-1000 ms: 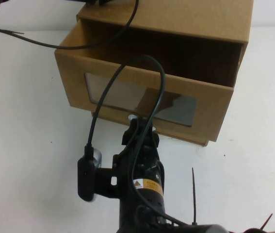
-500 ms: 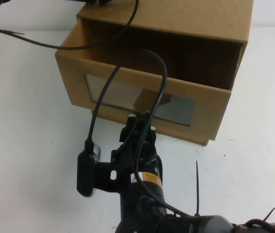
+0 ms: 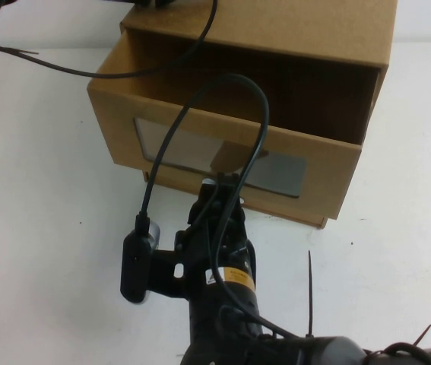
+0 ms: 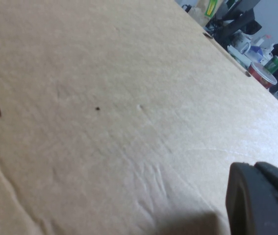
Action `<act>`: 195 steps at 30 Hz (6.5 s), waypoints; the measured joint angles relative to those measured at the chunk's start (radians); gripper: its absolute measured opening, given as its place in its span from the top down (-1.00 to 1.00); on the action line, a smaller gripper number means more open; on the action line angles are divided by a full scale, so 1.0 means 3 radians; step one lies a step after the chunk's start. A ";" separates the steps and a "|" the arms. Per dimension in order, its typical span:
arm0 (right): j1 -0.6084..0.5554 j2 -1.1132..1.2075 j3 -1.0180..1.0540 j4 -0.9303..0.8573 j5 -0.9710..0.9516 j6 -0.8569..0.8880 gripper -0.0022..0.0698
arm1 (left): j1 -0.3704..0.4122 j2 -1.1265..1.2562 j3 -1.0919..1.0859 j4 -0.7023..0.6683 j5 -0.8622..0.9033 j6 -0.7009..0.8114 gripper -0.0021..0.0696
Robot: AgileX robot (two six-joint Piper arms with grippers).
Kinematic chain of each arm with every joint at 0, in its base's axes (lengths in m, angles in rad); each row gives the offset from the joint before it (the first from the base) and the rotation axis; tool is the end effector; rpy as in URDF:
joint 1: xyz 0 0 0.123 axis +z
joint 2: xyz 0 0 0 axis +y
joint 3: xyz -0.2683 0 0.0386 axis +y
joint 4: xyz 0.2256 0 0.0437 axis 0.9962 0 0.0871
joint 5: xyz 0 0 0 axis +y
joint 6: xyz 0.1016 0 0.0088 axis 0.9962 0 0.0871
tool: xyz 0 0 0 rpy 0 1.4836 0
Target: Open the shoe box
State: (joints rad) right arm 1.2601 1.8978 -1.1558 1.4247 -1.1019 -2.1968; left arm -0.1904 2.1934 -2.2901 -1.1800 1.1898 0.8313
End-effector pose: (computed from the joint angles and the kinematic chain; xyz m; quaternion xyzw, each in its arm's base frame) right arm 0.1967 0.3183 0.2268 -0.5004 0.5794 -0.3433 0.5441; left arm 0.4272 -0.1715 0.3552 0.3424 0.7229 -0.4525 0.3942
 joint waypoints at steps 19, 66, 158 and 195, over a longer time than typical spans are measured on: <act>0.0468 0.0000 0.0000 0.0426 -0.0055 0.0000 0.98 | 0.0000 0.0000 0.0006 -0.0015 0.0012 0.0001 0.96; 0.0863 -0.1625 0.0597 0.1093 0.0065 0.0853 0.99 | 0.0485 -0.0689 -0.0629 0.1016 -0.0152 -0.0022 0.96; -0.3752 -0.2810 0.1280 0.0924 0.5780 0.1793 0.99 | 0.0429 -0.6151 0.6859 0.2853 -0.3048 -0.0919 0.96; -0.3752 -0.2532 0.1306 0.0924 0.5484 0.1688 0.99 | 0.0429 -0.7340 0.7714 0.3626 -0.2998 -0.1896 0.96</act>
State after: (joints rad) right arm 0.1344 1.1383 -0.7639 1.7018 0.5433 -1.6904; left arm -0.0618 -0.0087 0.0242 -0.0923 0.2903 0.2624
